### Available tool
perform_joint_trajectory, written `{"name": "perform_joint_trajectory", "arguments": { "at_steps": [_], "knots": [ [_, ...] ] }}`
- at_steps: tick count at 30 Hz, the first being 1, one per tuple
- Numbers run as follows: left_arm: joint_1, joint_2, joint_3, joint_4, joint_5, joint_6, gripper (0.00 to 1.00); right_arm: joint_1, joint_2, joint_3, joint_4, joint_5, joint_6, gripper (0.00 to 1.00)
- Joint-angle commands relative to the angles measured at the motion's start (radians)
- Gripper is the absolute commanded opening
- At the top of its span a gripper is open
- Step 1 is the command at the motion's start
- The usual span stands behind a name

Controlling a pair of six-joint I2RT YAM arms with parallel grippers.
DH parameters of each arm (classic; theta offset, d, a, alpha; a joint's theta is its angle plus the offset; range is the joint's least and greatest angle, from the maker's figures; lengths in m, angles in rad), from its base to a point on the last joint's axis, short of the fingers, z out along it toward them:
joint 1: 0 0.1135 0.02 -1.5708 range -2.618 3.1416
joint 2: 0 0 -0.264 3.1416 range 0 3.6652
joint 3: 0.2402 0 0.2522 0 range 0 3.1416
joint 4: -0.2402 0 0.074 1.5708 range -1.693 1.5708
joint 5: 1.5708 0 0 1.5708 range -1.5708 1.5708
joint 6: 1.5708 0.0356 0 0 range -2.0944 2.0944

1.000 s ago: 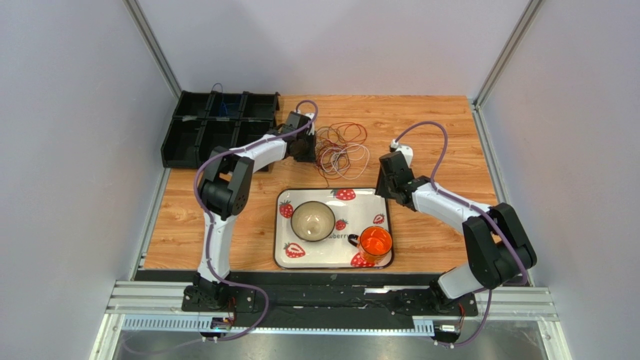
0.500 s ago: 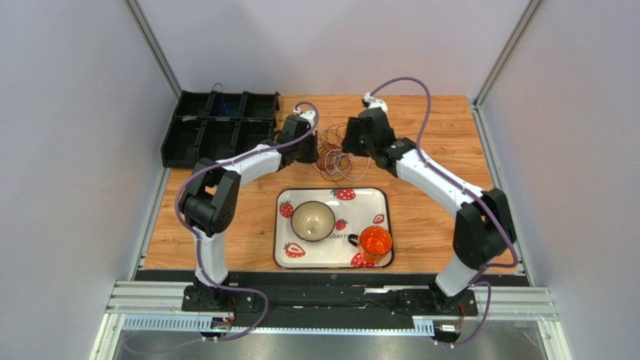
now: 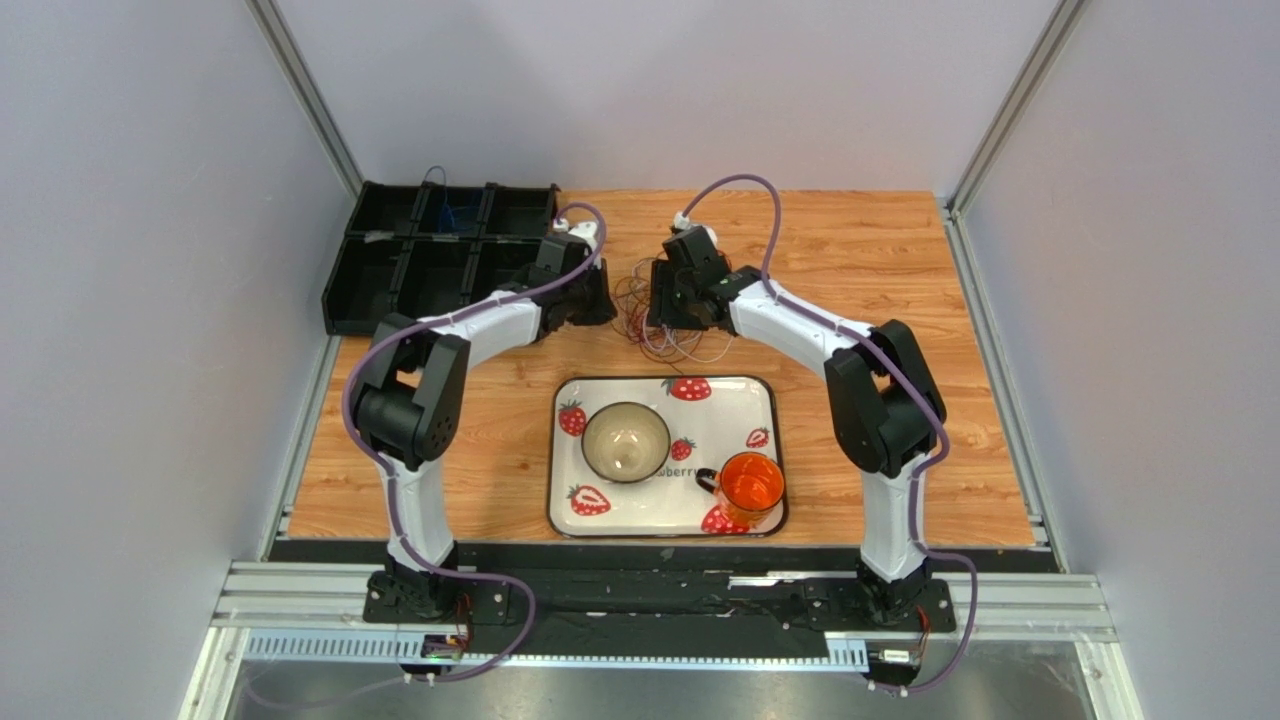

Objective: Untangle the cables

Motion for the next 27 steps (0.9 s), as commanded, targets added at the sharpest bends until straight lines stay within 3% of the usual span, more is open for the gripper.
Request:
{"name": "perform_joint_trajectory", "arguments": {
  "at_steps": [1,11,22,27],
  "knots": [
    [0.022,-0.037,0.015,0.062,0.058,-0.039,0.0,0.0,0.038,0.049,0.051,-0.012,0.02,0.51],
    [0.022,0.01,0.076,-0.003,0.05,-0.037,0.0,0.004,0.11,0.103,0.132,-0.089,0.02,0.51],
    [0.022,0.072,0.147,-0.071,0.058,-0.034,0.0,0.009,0.221,0.228,0.111,-0.098,0.014,0.51],
    [0.021,0.07,0.147,-0.068,0.062,-0.029,0.0,0.008,0.252,0.251,0.094,-0.086,0.011,0.46]
  ]
}}
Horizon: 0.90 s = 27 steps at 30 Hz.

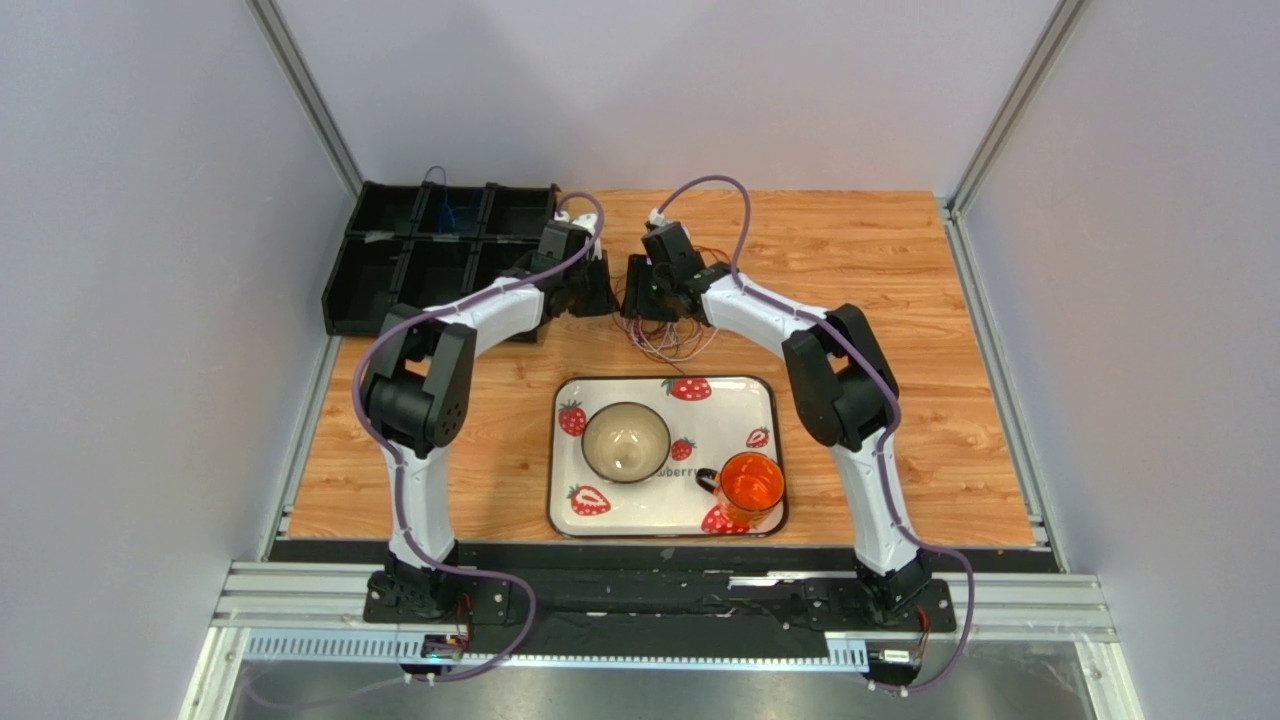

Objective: Untangle the cables

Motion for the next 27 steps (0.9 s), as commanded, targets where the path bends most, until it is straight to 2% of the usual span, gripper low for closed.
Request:
{"name": "perform_joint_trajectory", "arguments": {
  "at_steps": [1,6,14,15,20,24,27],
  "knots": [
    [-0.002,-0.004,0.031,0.007,0.019,0.0,0.0,0.005,0.025,0.058,0.01,0.015,-0.003,0.44],
    [-0.004,-0.013,0.017,0.029,0.034,0.002,0.0,0.007,0.046,0.065,0.007,0.024,-0.011,0.37],
    [-0.002,-0.029,-0.004,0.074,0.071,0.006,0.0,0.01,0.054,0.066,-0.008,0.067,-0.028,0.1],
    [-0.004,-0.033,-0.012,0.083,0.074,0.006,0.0,0.01,0.053,0.066,-0.016,0.068,-0.031,0.01],
    [-0.008,-0.079,-0.064,0.146,0.071,0.021,0.0,0.01,0.004,0.032,-0.039,0.113,-0.058,0.0],
    [-0.025,-0.122,-0.04,0.066,0.053,0.043,0.0,-0.002,-0.075,-0.014,-0.054,0.162,-0.104,0.0],
    [-0.051,-0.212,-0.02,0.01,0.03,0.066,0.0,-0.028,-0.145,-0.055,-0.056,0.177,-0.123,0.0]
  ]
}}
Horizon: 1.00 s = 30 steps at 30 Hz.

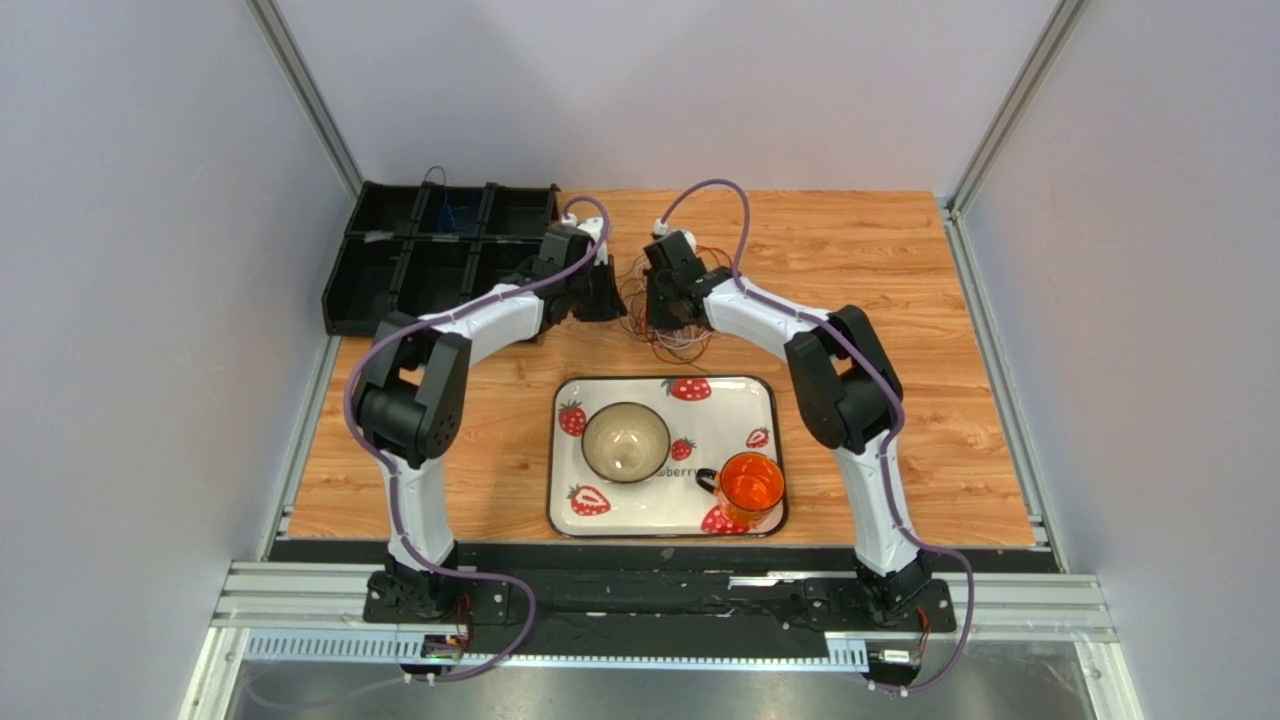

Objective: Untangle the cables

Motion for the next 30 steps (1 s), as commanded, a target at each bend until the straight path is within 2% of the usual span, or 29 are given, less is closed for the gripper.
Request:
{"name": "perform_joint_trajectory", "arguments": {
  "at_steps": [1,4,13,17,22,23,26,30],
  "knots": [
    [-0.041,-0.202,0.054,-0.106,-0.058,0.06,0.0,-0.035,-0.159,-0.032,-0.007,0.062,-0.065,0.0],
    [-0.056,-0.308,0.132,-0.238,-0.106,0.065,0.0,-0.072,-0.203,-0.061,-0.017,0.062,-0.071,0.0],
    [-0.058,-0.509,0.385,-0.477,-0.126,0.129,0.0,-0.152,-0.283,-0.118,-0.011,0.028,-0.071,0.0],
    [-0.058,-0.554,0.534,-0.516,-0.124,0.161,0.0,-0.167,-0.281,-0.117,-0.01,0.016,-0.065,0.0],
    [-0.058,-0.526,0.56,-0.542,-0.16,0.178,0.0,-0.172,-0.281,-0.112,-0.007,-0.015,-0.05,0.02],
    [-0.058,-0.516,0.554,-0.551,-0.161,0.175,0.0,-0.173,-0.287,-0.11,-0.008,-0.015,-0.048,0.22],
    [-0.058,-0.482,0.498,-0.539,-0.138,0.163,0.0,-0.175,-0.31,-0.101,-0.022,-0.026,-0.056,0.53],
    [-0.058,-0.443,0.438,-0.502,-0.138,0.158,0.0,-0.185,-0.353,-0.075,-0.073,0.012,-0.068,0.6]
  ]
}}
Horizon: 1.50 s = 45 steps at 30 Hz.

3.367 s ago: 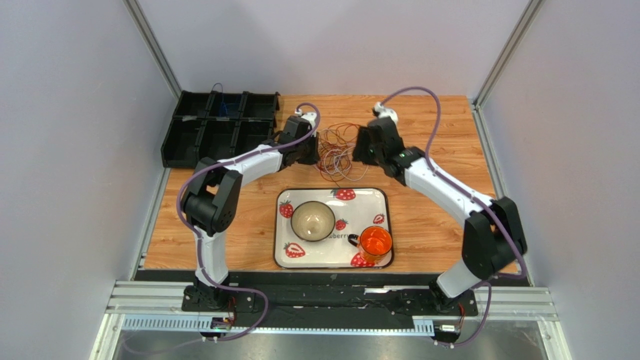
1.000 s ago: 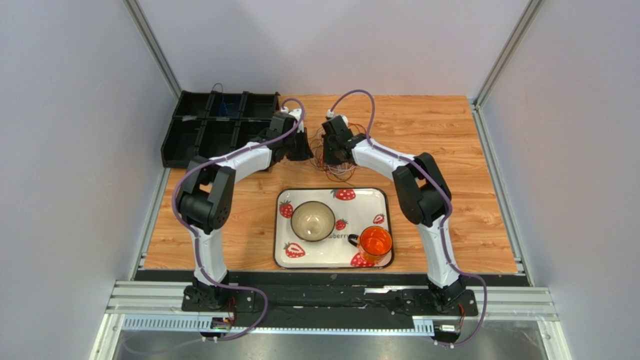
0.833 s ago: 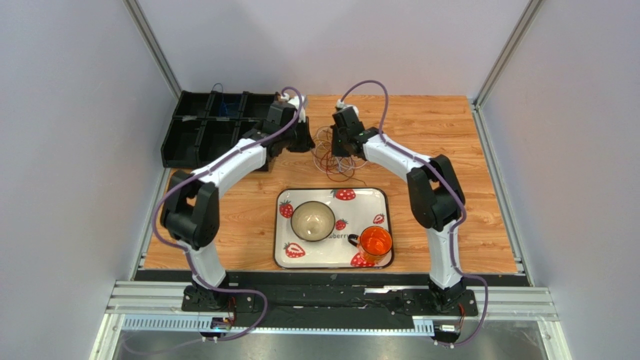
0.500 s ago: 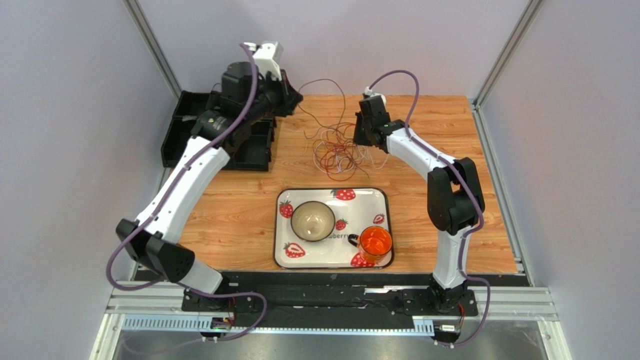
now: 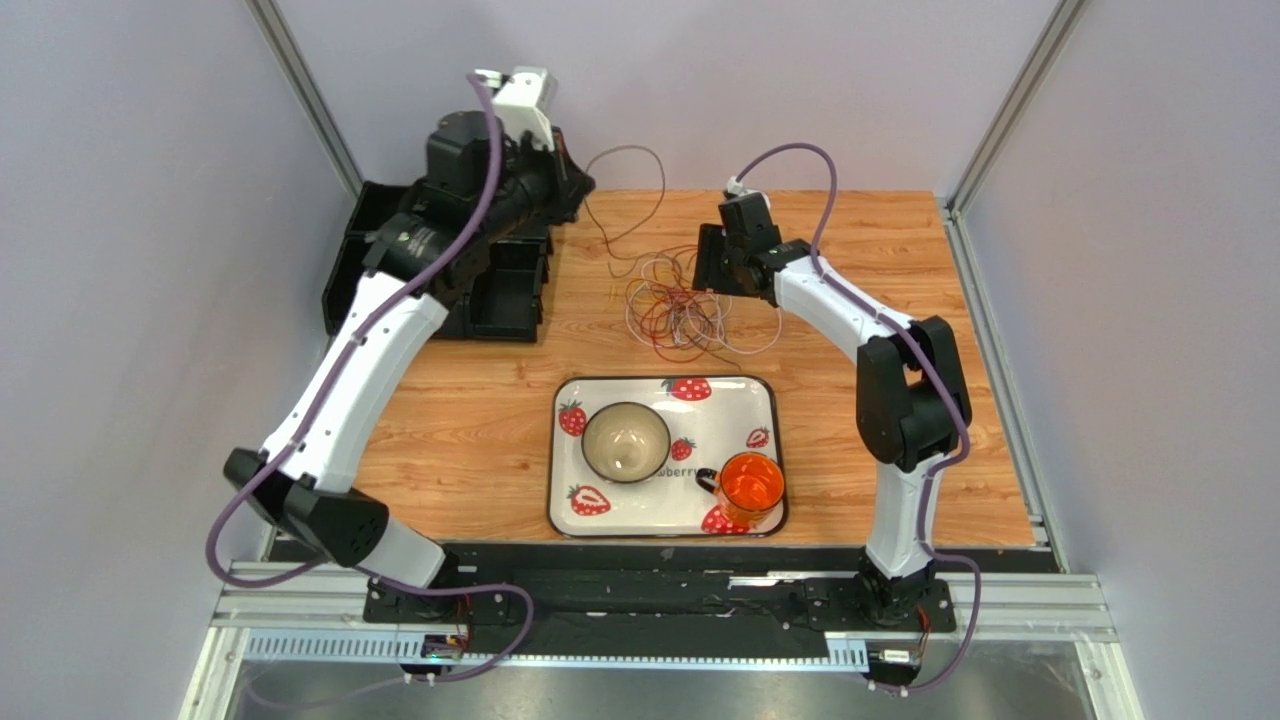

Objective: Untangle the cables

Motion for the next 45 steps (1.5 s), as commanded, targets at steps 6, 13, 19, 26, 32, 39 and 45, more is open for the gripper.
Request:
{"name": "perform_joint_trajectory", "arguments": {
  "at_steps": [6,13,19,26,32,39,45],
  "knots": [
    [0.001,0.189,-0.063,-0.062,-0.006,0.01,0.0,-0.042,-0.164,0.038,-0.121,0.071,0.001,0.63],
    [0.0,0.281,-0.183,-0.05,-0.019,-0.025,0.0,-0.046,-0.291,-0.258,-0.065,0.054,0.092,0.59],
    [-0.072,0.315,-0.259,0.032,0.001,-0.028,0.0,-0.042,-0.375,-0.485,0.043,-0.035,0.145,0.56],
    [-0.099,0.365,-0.256,0.033,-0.015,-0.057,0.0,-0.042,-0.541,-0.631,0.153,-0.098,0.09,0.59],
    [-0.099,0.358,-0.242,0.03,-0.025,-0.054,0.0,-0.042,-0.489,-0.613,0.193,-0.155,0.047,0.58],
    [-0.099,0.342,-0.244,0.021,-0.015,-0.051,0.0,-0.042,-0.327,-0.503,0.222,-0.147,0.013,0.56],
    [-0.099,0.338,-0.233,0.007,-0.011,-0.034,0.0,-0.042,-0.207,-0.433,0.222,-0.144,0.004,0.5]
  ]
}}
